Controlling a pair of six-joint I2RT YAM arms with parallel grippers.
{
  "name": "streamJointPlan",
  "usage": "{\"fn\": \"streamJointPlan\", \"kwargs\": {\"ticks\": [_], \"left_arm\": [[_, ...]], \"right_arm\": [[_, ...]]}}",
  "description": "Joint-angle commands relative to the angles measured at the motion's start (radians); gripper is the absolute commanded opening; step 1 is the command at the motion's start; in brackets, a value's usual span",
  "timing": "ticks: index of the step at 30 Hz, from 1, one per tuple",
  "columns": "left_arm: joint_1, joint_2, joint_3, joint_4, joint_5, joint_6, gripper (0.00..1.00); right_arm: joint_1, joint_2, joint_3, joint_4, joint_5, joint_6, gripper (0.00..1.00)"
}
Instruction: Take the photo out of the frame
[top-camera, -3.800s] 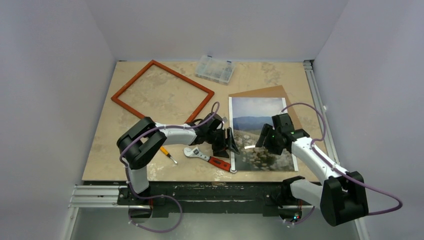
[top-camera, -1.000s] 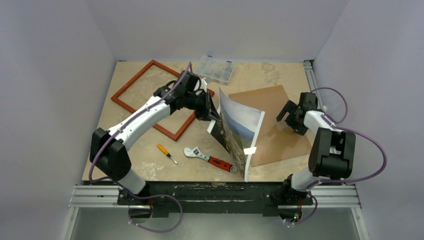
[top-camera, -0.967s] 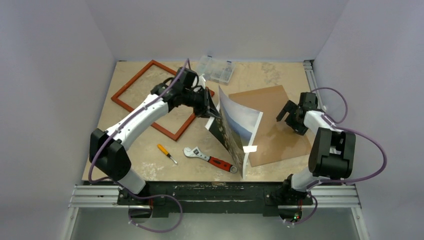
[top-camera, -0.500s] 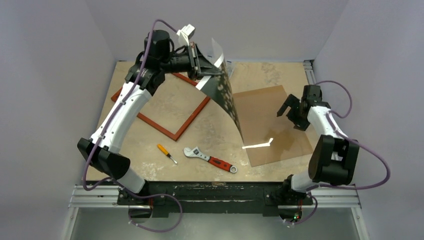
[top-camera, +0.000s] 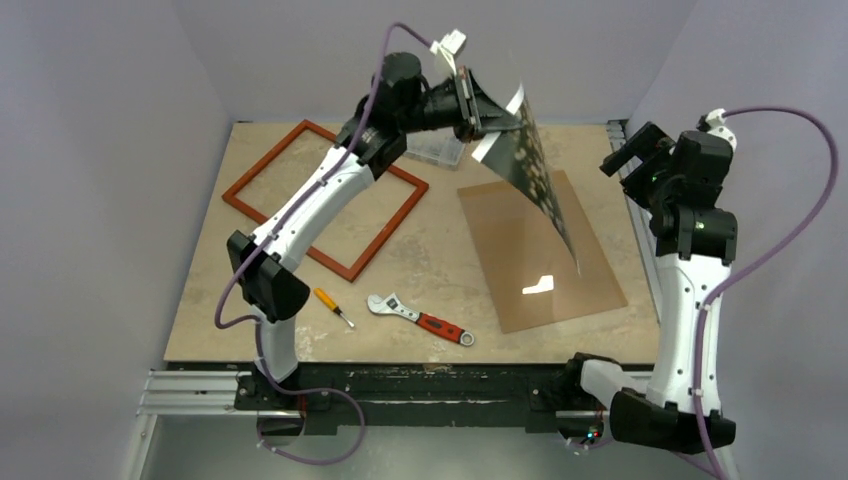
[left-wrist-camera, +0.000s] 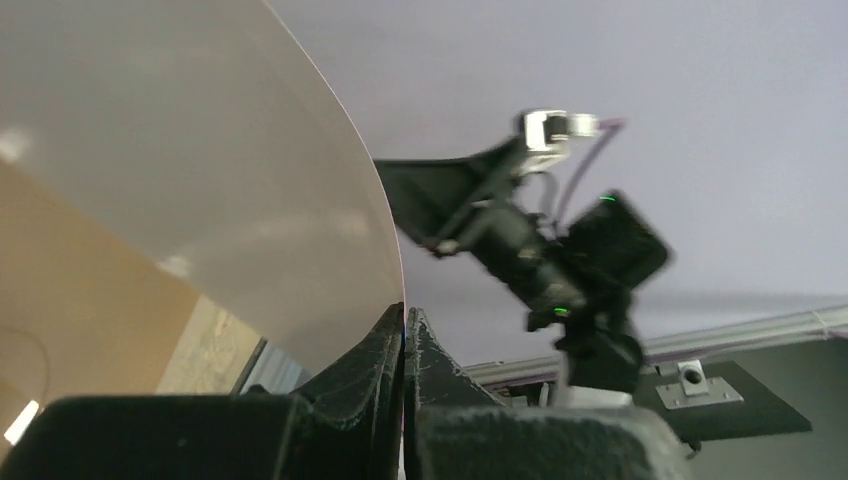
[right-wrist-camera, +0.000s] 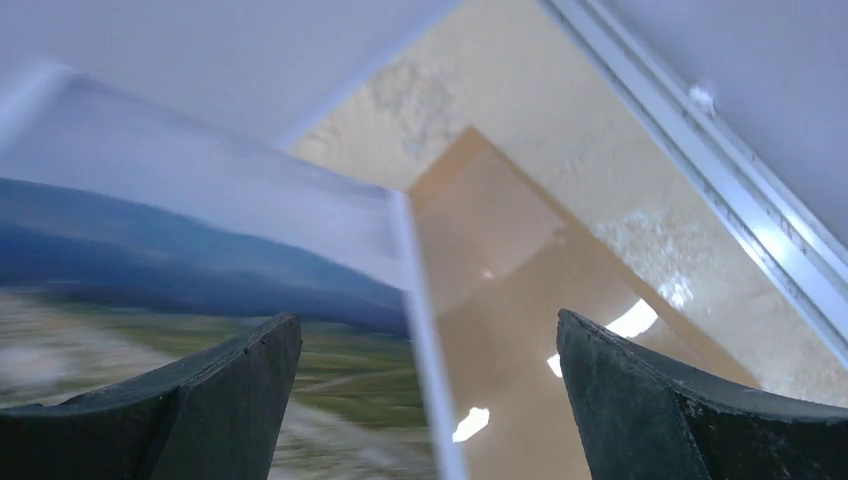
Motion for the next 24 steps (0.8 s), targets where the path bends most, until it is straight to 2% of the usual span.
{"fn": "streamJointPlan", "kwargs": {"ticks": [1, 4, 8, 12, 15, 24], "left_arm": [[-0.04, -0.125, -0.366, 0.159, -0.126, 0.003, 0.0], [-0.064, -0.189, -0.647, 0.261, -0.246, -0.008, 0.0], [-0.082, -0.186, -0.892, 0.279, -0.416, -0.07, 0.0], [-0.1, -0.111, -0.97, 0.293, -0.473, -0.166, 0.0], [-0.126, -0.091, -1.03, 0.296, -0.576, -0.232, 0.0], [-0.182, -0.139, -1.053, 0.198, -0.779, -0.293, 0.0]], "right_arm": [[-0.001, -0.01, 0.116, -0.089, 0.037, 0.01, 0.98], [-0.001, -0.035, 0.08, -0.069, 0.026, -0.001, 0.97], [-0.001, -0.038, 0.001, -0.059, 0.021, -0.015, 0.97], [0.0, -0.055, -0.097, -0.029, -0.013, -0.019, 0.96], [0.0, -0.077, -0.159, -0.016, -0.015, -0.02, 0.96], [0.001, -0.105, -0.263, 0.0, -0.029, -0.044, 0.96]]}}
